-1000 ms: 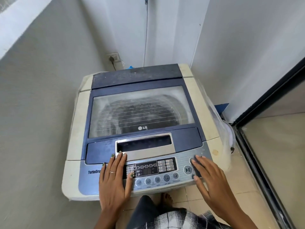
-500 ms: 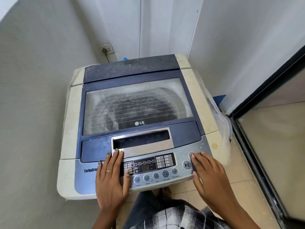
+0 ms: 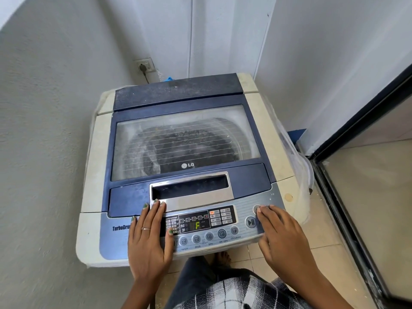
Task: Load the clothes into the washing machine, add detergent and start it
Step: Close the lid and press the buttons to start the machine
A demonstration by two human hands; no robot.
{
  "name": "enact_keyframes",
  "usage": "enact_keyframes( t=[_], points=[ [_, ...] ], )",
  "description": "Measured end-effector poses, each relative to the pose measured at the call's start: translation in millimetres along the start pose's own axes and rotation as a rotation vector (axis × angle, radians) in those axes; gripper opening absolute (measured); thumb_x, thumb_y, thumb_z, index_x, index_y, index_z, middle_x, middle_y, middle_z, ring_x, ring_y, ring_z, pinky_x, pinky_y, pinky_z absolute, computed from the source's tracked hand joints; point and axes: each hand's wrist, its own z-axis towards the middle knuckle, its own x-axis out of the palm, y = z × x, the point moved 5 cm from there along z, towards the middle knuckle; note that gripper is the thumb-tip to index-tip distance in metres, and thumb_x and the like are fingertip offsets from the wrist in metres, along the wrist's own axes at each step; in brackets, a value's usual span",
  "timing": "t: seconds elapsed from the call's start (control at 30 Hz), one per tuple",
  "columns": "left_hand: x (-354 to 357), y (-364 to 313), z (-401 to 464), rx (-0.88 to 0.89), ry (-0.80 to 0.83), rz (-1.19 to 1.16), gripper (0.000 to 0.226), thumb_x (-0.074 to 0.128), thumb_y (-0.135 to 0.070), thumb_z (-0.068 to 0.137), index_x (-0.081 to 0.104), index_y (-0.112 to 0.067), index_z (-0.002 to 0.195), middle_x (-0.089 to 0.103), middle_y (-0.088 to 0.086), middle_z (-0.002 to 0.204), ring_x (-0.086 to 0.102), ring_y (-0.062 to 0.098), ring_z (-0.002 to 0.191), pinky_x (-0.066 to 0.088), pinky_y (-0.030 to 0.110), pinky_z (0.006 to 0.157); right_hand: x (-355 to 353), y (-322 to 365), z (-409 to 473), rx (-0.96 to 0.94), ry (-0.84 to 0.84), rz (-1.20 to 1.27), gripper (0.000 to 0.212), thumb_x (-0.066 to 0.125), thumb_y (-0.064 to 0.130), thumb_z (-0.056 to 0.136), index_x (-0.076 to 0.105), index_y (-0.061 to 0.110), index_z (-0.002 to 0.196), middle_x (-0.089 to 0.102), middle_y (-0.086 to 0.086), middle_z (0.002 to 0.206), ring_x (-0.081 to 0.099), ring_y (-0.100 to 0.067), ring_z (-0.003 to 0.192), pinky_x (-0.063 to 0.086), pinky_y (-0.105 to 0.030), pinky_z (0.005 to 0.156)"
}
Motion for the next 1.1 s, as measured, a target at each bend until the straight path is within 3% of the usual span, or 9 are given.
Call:
enact_keyframes(
  t=[0.1,0.3,0.87,1.0,1.1],
  points=[
    [0.1,0.2,-0.3,0.003,-0.003,-0.006,0.055,0.036,-0.034,0.088,0.048,-0.014,0.138,0.048,0.002,0.143,0.034,0.020,0.138,0.011,0.031,0.118,3.4,-2.5,-4.2,0.016,0.032,0.026,0.055,0.037,0.027,0.077,0.063,0.008,0.121,0.062,-0.003,0.123,0.046,-0.020,0.118,0.050,-0.038,0.094],
    [0.1,0.6,-1.0,0.003,0.000,0.001,0.055,0.036,-0.033,0.088,0.048,-0.015,0.138,0.048,0.002,0.144,0.034,0.020,0.138,0.015,0.034,0.117,4.5,-5.4,-6.1,0.053,0.032,0.110,0.052,0.037,0.026,0.080,0.061,0.009,0.123,0.061,-0.002,0.125,0.043,-0.018,0.121,0.031,-0.032,0.099],
    [1.8,2.5,-2.1,0.011,-0.005,0.005,0.054,0.037,-0.033,0.089,0.047,-0.017,0.139,0.044,-0.003,0.146,0.032,0.017,0.140,0.015,0.034,0.118,6.8,-8.9,-7.2,0.024,-0.061,0.166,0.050,0.039,0.027,0.081,0.063,0.008,0.120,0.062,-0.002,0.120,0.045,-0.018,0.116,0.033,-0.029,0.095],
    [2.3,1.9,-2.1,0.014,-0.015,0.002,0.053,0.037,-0.033,0.090,0.046,-0.018,0.140,0.041,-0.005,0.147,0.032,0.016,0.140,0.016,0.035,0.117,5.6,-9.5,-7.1,0.023,-0.060,0.164,0.050,0.038,0.028,0.081,0.063,0.010,0.121,0.062,-0.001,0.120,0.045,-0.016,0.116,0.048,-0.034,0.091],
    [2.3,1.9,-2.2,0.013,-0.016,0.002,0.053,0.037,-0.033,0.090,0.046,-0.018,0.140,0.041,-0.006,0.147,0.032,0.016,0.140,0.017,0.035,0.117,7.4,-10.2,-7.4,0.012,-0.062,0.175,0.051,0.039,0.028,0.082,0.062,0.010,0.123,0.062,-0.001,0.121,0.045,-0.016,0.116,0.045,-0.033,0.094]
  ],
)
